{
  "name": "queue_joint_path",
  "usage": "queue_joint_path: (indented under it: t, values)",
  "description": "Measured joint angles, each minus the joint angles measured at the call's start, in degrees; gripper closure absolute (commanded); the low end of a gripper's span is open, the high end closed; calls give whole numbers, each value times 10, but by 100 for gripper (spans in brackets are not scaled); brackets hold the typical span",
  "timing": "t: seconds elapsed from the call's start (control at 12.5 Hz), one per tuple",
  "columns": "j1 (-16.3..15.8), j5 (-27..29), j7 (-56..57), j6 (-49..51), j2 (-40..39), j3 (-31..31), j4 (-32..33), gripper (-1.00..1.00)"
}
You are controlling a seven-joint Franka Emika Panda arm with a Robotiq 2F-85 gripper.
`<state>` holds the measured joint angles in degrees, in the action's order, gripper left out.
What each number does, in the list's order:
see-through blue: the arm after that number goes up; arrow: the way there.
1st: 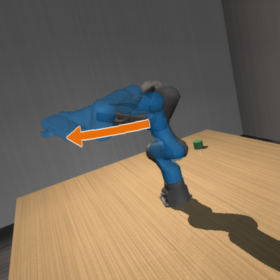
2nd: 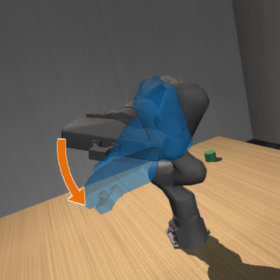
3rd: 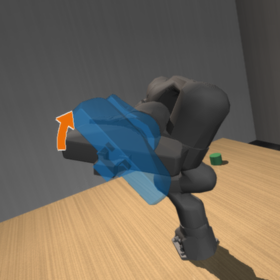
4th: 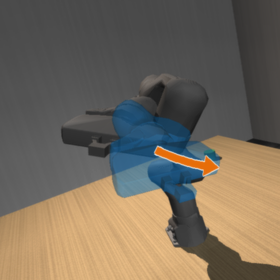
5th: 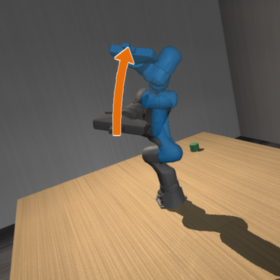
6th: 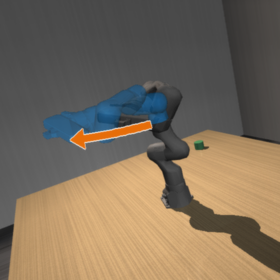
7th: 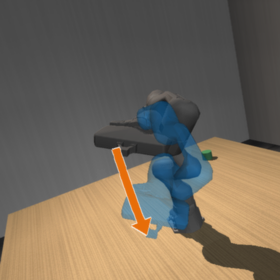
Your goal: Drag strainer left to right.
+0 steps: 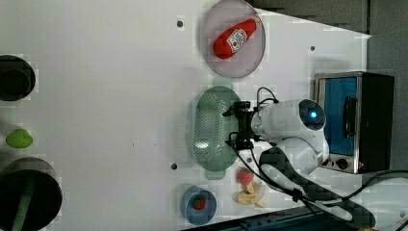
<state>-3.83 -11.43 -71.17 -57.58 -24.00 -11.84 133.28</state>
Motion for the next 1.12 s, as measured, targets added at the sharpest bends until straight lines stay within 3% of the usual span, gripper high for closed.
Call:
queue_joint_path:
  t: [0.64, 1.12]
  values:
    - [18, 28, 100, -50, 16, 105, 34, -100]
    - [27, 13, 174, -49, 13, 164, 43, -100]
